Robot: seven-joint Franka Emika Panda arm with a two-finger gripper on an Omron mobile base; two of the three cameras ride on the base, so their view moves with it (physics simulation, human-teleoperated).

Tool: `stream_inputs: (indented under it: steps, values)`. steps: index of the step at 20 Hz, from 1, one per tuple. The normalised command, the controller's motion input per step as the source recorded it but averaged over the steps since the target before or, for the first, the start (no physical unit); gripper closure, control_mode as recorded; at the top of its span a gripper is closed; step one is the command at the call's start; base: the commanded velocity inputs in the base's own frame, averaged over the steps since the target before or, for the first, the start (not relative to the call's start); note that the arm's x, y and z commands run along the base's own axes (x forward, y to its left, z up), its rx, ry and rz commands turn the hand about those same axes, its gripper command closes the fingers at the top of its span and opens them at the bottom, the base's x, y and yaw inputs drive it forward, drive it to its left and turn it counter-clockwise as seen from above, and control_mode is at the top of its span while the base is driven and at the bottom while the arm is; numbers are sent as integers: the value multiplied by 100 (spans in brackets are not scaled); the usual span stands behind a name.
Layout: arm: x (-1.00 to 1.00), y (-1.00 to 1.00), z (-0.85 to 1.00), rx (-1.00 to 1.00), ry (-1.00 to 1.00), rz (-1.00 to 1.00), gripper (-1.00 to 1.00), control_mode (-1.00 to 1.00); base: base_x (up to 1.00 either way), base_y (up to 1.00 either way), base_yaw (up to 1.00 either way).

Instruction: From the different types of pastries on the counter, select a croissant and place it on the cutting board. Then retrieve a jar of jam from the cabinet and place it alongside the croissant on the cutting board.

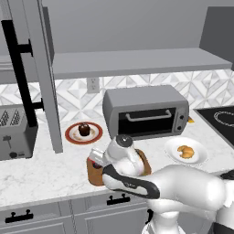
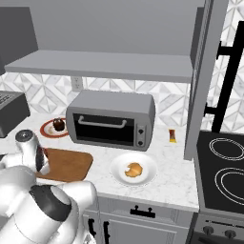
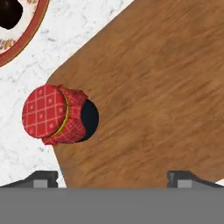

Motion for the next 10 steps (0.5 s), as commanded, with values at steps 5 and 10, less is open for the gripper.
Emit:
stream_inputs:
  steps: [5,10]
  values:
    - [4,-23,58,0,47,0,-100,-100,0,0,0]
    - [29,-33,31,-13,13,10,-100,-100,0,0,0]
